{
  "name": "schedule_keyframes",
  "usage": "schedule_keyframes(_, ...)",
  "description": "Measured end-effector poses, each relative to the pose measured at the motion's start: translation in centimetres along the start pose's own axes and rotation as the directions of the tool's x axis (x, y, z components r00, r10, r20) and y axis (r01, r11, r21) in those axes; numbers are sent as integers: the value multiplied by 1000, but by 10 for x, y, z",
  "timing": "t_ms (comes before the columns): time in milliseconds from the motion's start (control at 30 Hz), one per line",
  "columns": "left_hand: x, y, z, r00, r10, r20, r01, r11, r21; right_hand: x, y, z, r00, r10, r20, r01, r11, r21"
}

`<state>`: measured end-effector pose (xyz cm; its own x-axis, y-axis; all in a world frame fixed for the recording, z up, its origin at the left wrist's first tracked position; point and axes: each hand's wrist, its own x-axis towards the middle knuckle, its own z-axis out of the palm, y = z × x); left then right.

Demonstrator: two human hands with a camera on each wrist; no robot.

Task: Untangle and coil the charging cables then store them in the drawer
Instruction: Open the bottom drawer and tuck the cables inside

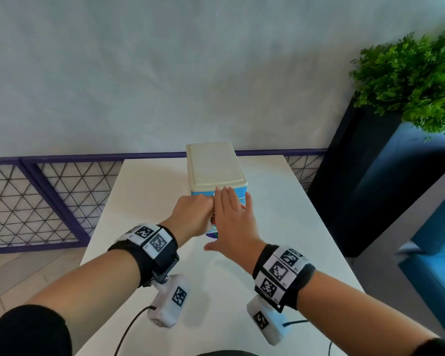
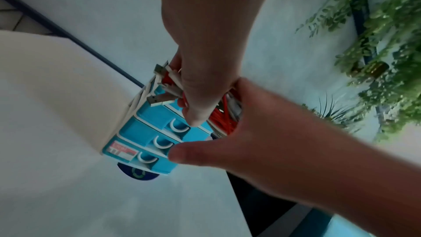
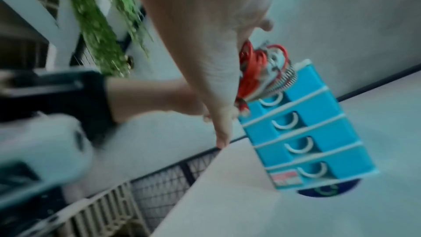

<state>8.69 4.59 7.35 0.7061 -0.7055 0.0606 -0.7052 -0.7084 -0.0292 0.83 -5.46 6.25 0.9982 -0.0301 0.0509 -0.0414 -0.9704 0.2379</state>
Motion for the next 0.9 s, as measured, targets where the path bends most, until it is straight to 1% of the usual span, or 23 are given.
schedule_keyframes(67,-2,4,1,999,-4,32,6,997,-73,5,3,14,997,70,-28,-71,997,-36)
schedule_keyframes(100,-3,5,2,999,-3,48,8,995,-102,8,7,19,995,87,-52,-88,996,-23)
schedule_keyframes(167,-4,7,0,997,-8,73,18,991,-132,12,13,24,992,78,-100,-73,996,52)
schedule_keyframes(233,-6,6,-1,998,-10,65,20,990,-143,14,16,20,993,53,-108,-38,990,137)
schedule_keyframes(300,-7,5,1,997,-1,76,15,985,-174,17,18,12,999,28,-36,-21,982,187)
schedule_keyframes(333,-7,5,2,995,-2,101,22,981,-195,19,19,12,1000,-10,8,8,980,199)
schedule_keyframes(400,-5,3,7,982,3,191,43,971,-234,23,22,14,996,-71,45,60,976,210)
schedule_keyframes(433,-3,1,7,968,21,251,54,956,-288,25,24,16,994,-92,60,78,977,200)
schedule_keyframes(467,1,-3,7,953,48,299,73,922,-379,28,27,18,991,-108,78,91,977,192)
schedule_keyframes(500,5,-8,5,942,77,326,98,867,-488,31,30,20,988,-115,102,94,977,190)
schedule_keyframes(533,9,-15,3,947,96,307,104,811,-575,35,34,22,986,-116,120,92,978,185)
schedule_keyframes(567,16,-22,3,965,94,246,81,781,-619,39,38,24,986,-109,129,86,980,177)
schedule_keyframes(600,22,-29,3,984,72,165,48,779,-625,43,41,25,986,-107,127,85,982,168)
schedule_keyframes(633,28,-35,4,996,41,85,19,796,-606,47,43,24,986,-108,128,88,984,154)
schedule_keyframes(667,33,-40,5,1000,9,19,4,822,-570,51,43,23,986,-110,128,92,986,140)
schedule_keyframes(700,38,-44,7,1000,-20,-14,10,852,-523,54,43,22,985,-112,130,96,987,128)
schedule_keyframes(733,42,-47,10,999,-40,-25,23,880,-475,59,42,21,985,-116,128,101,988,121)
schedule_keyframes(800,49,-52,17,999,-51,-4,45,912,-409,66,41,19,985,-121,123,107,988,115)
schedule_keyframes(900,53,-56,25,998,-36,49,53,906,-420,72,38,16,982,-122,146,102,985,140)
